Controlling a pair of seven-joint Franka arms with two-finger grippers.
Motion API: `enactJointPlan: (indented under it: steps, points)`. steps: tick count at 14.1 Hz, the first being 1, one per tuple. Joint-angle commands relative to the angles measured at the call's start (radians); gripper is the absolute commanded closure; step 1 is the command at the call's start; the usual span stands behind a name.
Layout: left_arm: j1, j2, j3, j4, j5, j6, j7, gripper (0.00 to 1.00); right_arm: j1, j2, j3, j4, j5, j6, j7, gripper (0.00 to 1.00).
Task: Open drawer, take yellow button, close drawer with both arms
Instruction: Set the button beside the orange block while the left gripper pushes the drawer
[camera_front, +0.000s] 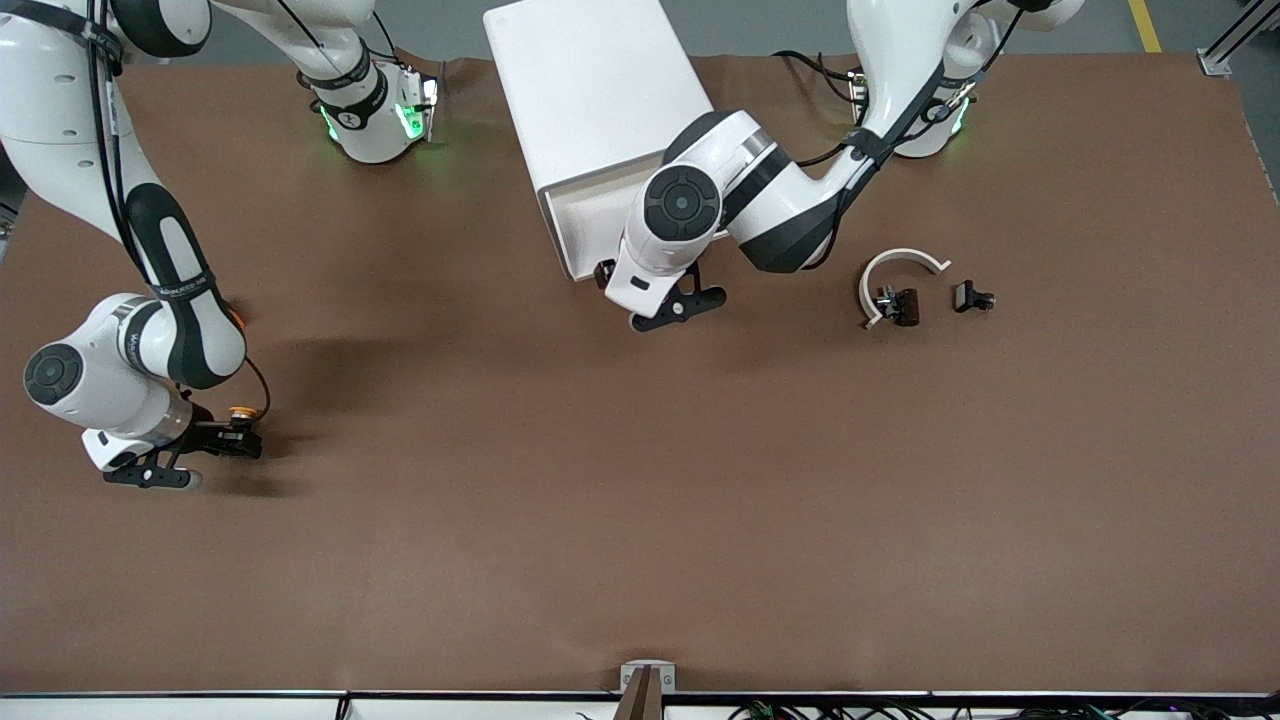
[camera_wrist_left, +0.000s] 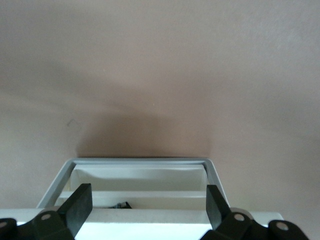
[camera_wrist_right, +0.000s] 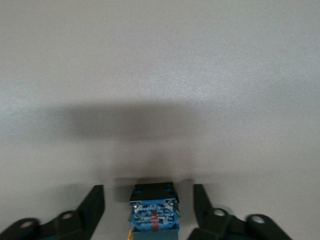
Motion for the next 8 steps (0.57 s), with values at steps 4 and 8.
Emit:
enactJointPlan:
  steps: [4,8]
  points:
    - [-0.026,-0.009,-0.006,-0.041,-0.080,-0.003,-0.028,0.00,0.017,0.000,0.017,0.313,0.010,-0.436,-0.006,0.00]
    - [-0.026,-0.007,-0.008,-0.042,-0.105,-0.003,-0.037,0.00,0.025,-0.066,0.017,0.441,0.011,-0.688,0.015,0.00]
